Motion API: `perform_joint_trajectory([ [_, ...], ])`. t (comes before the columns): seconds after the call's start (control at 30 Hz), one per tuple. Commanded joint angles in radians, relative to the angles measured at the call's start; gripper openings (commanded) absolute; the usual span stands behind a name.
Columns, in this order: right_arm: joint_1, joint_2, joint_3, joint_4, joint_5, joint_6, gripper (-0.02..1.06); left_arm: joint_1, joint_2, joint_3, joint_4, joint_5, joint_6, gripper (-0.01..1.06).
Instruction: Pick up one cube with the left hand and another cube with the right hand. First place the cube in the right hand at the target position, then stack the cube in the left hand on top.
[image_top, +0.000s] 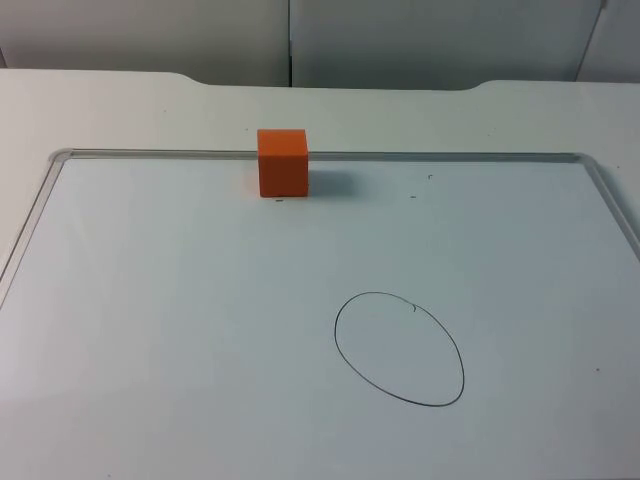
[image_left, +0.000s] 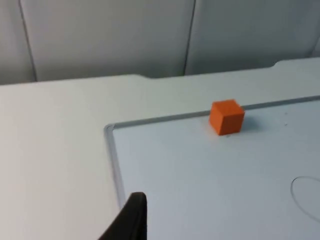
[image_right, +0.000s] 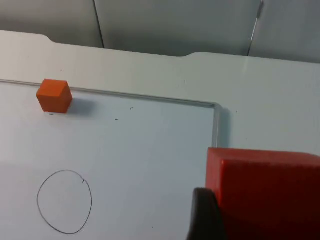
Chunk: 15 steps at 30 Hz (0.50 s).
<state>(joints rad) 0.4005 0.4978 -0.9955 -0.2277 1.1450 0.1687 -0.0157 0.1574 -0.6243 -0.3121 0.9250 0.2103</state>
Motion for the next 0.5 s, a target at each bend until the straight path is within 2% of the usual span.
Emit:
perform_joint_trajectory([
  [0.0,0.003,-0.004,0.004,0.026,-0.007,-0.035,0.0,-0.008,0.071,-0.039,-0.118,-0.073,0.1,1.05],
  [0.03,0.003,-0.004,0.004,0.026,-0.007,-0.035,0.0,-0.008,0.071,-0.039,-0.118,-0.073,0.1,1.05],
  [0.17,0.003,-0.004,0.004,0.091,-0.011,-0.127,0.0,-0.008,0.218,-0.055,-0.362,-0.173,0.319,1.05],
  [0.23,0.003,-0.004,0.004,0.106,-0.009,-0.15,0.0,-0.008,0.239,-0.055,-0.382,-0.178,0.337,1.05],
  [0.33,0.003,-0.004,0.004,0.154,-0.009,-0.179,0.0,-0.008,0.415,-0.067,-0.512,-0.182,0.472,1.05],
  [0.37,0.003,-0.004,0.004,0.154,-0.009,-0.179,0.0,-0.008,0.415,-0.067,-0.512,-0.182,0.472,1.05],
  [0.47,0.003,-0.004,0.004,0.159,-0.007,-0.195,0.0,-0.008,0.594,-0.115,-0.598,-0.186,0.591,1.05],
])
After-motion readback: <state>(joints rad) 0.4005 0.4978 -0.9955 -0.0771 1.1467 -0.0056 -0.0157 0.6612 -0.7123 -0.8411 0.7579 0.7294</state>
